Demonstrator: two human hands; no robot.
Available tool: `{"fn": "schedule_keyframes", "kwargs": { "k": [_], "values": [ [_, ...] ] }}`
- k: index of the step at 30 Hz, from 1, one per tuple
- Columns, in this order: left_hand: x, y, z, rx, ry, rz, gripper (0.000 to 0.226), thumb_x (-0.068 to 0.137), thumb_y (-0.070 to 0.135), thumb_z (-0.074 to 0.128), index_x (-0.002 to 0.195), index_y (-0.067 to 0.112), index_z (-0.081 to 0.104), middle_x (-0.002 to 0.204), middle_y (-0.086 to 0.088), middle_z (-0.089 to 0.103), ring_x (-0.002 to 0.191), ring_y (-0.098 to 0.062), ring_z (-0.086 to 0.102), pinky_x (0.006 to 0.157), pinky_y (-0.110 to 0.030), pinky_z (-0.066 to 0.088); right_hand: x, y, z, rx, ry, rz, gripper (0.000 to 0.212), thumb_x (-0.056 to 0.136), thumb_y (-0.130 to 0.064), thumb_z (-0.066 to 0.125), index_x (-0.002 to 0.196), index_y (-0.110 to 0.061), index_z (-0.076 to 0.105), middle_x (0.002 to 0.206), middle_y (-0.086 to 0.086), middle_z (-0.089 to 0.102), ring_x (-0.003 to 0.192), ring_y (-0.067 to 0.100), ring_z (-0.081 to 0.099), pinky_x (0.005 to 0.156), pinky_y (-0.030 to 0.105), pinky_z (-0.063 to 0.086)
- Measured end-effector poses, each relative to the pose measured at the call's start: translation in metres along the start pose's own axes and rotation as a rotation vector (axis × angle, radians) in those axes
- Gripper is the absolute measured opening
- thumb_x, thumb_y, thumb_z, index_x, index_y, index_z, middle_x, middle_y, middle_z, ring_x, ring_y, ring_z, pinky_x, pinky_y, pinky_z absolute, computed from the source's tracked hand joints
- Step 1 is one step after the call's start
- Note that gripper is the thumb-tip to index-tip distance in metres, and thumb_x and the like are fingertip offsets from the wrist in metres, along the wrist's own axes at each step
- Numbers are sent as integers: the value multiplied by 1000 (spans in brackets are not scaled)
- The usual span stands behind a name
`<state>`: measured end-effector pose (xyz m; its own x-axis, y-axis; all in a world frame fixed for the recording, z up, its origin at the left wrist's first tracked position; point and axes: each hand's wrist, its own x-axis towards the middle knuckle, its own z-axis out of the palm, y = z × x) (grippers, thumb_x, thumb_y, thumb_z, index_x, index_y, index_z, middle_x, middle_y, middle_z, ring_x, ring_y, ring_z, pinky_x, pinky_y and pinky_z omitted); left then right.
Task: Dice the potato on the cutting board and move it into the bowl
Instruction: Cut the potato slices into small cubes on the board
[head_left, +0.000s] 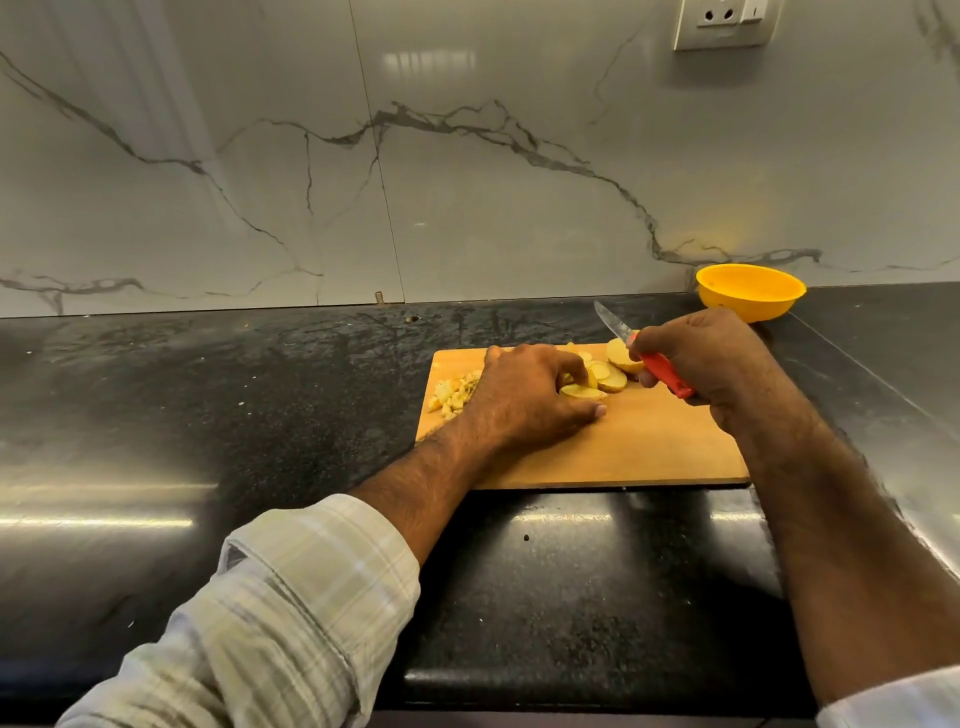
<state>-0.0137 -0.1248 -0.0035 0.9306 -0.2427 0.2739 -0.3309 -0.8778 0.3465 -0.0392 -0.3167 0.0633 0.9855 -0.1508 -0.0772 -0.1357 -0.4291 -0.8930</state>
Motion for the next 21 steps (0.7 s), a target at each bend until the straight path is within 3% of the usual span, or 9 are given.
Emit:
{"fn": "schedule_keyframes", "kwargs": {
  "k": [5, 9, 15, 21],
  "values": [
    [1, -8, -11, -164, -142, -4, 33, 81, 58, 84, 105, 35, 78, 104, 16, 67, 98, -4, 61, 93, -41, 58, -3, -1, -2, 6, -3, -65, 24, 97, -29, 71, 102, -6, 75, 80, 9, 73, 70, 16, 60, 58, 30, 43],
    [0, -26, -31, -208, -194, -30, 27, 79, 47, 89, 101, 33, 81, 102, 13, 69, 96, -5, 62, 85, -37, 59, -7, -2, 5, -28, -53, -132, 20, 97, -30, 72, 98, -10, 76, 78, 9, 74, 67, 17, 62, 53, 28, 43],
    [1, -51, -45, -219, -221, -82, 21, 82, 33, 90, 100, 30, 81, 104, 9, 71, 100, -8, 66, 86, -33, 58, -15, -2, 23, -105, -163, -131, 21, 95, -30, 74, 88, -11, 78, 76, 10, 75, 67, 18, 63, 52, 28, 44],
    [5, -60, -44, -191, -210, -35, 27, 80, 44, 89, 97, 26, 77, 100, 9, 71, 96, -6, 66, 78, -26, 55, -13, 0, 35, -285, -237, -82, 23, 96, -32, 74, 90, -10, 78, 71, 6, 76, 61, 15, 62, 51, 28, 45]
  ]
}}
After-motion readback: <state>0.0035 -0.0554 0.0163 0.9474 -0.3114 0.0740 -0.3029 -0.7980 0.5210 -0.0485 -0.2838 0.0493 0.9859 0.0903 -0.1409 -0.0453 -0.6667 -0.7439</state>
